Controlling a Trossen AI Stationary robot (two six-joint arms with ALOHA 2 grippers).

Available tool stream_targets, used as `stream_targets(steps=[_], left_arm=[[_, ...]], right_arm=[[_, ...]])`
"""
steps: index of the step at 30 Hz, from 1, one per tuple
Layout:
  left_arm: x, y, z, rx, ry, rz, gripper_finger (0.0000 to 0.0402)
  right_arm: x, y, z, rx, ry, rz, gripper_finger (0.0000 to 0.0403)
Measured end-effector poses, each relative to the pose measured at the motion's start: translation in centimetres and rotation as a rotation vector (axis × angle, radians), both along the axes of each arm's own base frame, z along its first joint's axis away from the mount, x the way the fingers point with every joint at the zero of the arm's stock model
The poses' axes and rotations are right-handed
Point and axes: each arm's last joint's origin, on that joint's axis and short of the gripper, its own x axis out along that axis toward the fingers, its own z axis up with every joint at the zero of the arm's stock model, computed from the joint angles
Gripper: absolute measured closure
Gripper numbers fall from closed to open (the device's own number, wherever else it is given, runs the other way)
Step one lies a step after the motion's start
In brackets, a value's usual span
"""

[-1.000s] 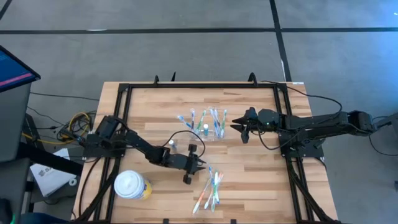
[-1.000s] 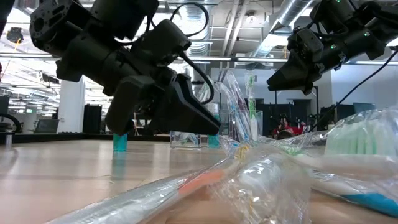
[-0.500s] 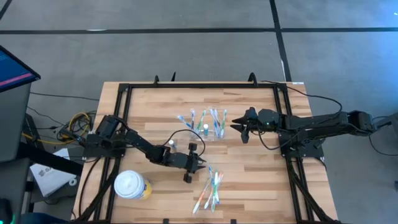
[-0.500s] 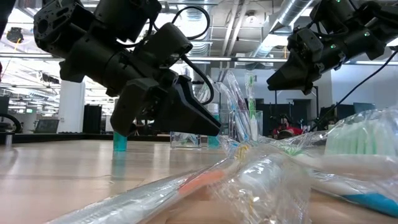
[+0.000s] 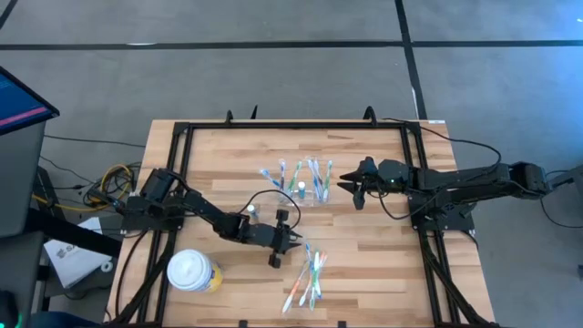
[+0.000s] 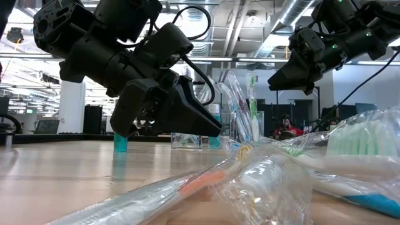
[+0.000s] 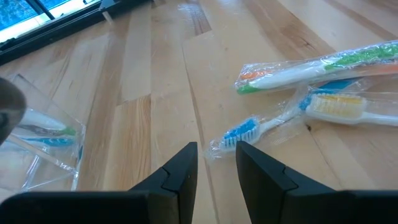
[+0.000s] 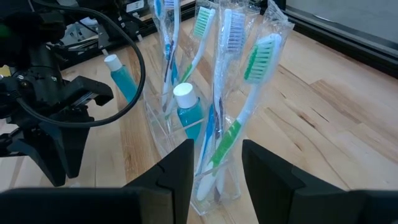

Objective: Pick & Place toothbrushing station
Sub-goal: Put the blue toothbrush into the transparent organizer

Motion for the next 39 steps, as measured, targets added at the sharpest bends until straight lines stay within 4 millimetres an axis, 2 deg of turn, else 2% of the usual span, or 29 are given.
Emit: stream_targets(steps=[10, 18, 26, 30, 35, 39], left_arm=[[0.5, 0.0, 0.2, -0.005, -0.008, -0.001, 0.0298], [1.0, -0.1, -1.8, 0.066, 0.048, -0.028, 0.0298], [1.1, -0.1, -1.8, 0.080, 0.043, -0.021, 0.0300], [1.1, 0.0, -1.8, 0.082, 0.042, -0.016, 0.0324], [1.1, 0.1, -1.7, 0.113, 0.034, 0.050, 0.0392], [1.0, 0.1, -1.7, 0.114, 0.033, 0.050, 0.0399]], right_arm=[[0.0, 0.0, 0.0, 0.000, 0.000, 0.000, 0.0276], [0.0, 0.0, 0.0, 0.000, -0.004, 0.000, 0.0276], [0.0, 0.0, 0.0, 0.000, -0.003, 0.000, 0.0276], [0.0, 0.0, 0.0, 0.000, -0.002, 0.000, 0.0276], [0.0, 0.0, 0.0, 0.000, -0.003, 0.000, 0.0276], [0.0, 0.0, 0.0, 0.000, -0.003, 0.000, 0.0276]])
